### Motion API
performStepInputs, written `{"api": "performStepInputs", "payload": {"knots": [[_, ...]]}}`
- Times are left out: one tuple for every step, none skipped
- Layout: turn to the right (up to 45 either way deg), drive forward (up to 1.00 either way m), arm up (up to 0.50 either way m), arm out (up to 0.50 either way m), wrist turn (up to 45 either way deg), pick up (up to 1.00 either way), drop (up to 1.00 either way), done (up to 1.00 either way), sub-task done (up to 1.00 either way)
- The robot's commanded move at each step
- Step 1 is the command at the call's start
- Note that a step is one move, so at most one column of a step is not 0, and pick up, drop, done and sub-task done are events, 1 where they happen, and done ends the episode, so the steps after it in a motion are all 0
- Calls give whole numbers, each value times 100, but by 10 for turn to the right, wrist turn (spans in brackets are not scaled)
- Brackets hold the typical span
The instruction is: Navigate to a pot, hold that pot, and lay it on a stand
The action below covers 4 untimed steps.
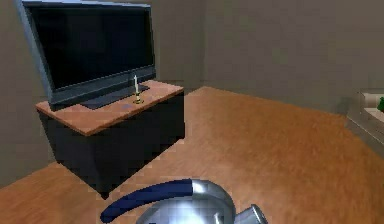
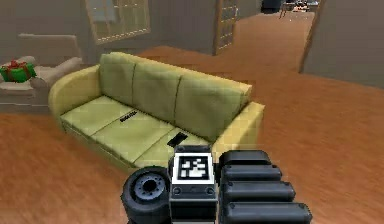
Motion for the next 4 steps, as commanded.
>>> {"api": "performStepInputs", "payload": {"knots": [[0, 100, 0, 0, 0, 0, 0, 0, 0], [30, 0, 0, 0, 0, 0, 0, 0, 0], [0, 50, 0, 0, 0, 0, 0, 0, 0], [450, 0, 0, 0, 0, 0, 0, 0, 0]]}}
